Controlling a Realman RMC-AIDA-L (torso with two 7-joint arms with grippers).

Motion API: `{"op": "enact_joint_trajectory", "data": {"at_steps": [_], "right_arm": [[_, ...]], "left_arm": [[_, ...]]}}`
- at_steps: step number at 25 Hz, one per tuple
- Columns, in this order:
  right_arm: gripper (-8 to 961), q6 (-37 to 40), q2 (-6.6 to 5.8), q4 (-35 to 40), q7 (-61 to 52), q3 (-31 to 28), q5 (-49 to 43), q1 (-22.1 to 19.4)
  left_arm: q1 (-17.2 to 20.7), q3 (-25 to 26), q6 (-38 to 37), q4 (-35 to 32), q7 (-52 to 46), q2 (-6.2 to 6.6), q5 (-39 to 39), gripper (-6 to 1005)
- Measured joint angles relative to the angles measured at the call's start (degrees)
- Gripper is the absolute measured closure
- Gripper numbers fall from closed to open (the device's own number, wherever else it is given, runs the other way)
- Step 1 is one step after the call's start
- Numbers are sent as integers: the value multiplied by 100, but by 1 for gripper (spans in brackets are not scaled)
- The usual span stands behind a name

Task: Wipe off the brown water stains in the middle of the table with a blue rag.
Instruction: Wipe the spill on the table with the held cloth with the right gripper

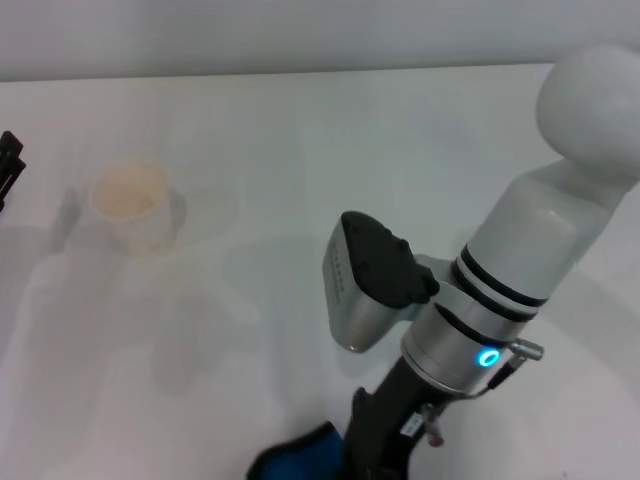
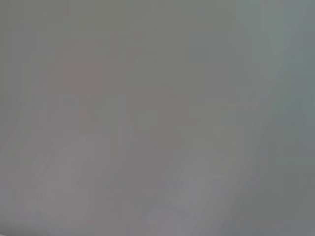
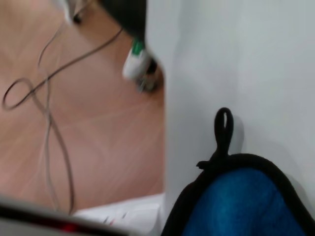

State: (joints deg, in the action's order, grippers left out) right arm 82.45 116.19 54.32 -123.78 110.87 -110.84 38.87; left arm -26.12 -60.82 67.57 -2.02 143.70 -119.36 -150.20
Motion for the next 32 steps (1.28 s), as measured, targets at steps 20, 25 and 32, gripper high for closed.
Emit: {"op": "enact_joint_trajectory", "data": {"at_steps": [20,25,32], "right_arm": [[902,-1971,-69,-13,374,-1218,-352,-311],[903,-2004,-94,-18,468,-1822,-449,-363],[903,-2148,-101,-52,459,-2299,-1377,-330]], "left_arm": [[38,0,-59,0,1,10,-1,111],[37,0,-61,0,1,10,-1,111],[28,0,-62,0,1,10,-1,112]]}}
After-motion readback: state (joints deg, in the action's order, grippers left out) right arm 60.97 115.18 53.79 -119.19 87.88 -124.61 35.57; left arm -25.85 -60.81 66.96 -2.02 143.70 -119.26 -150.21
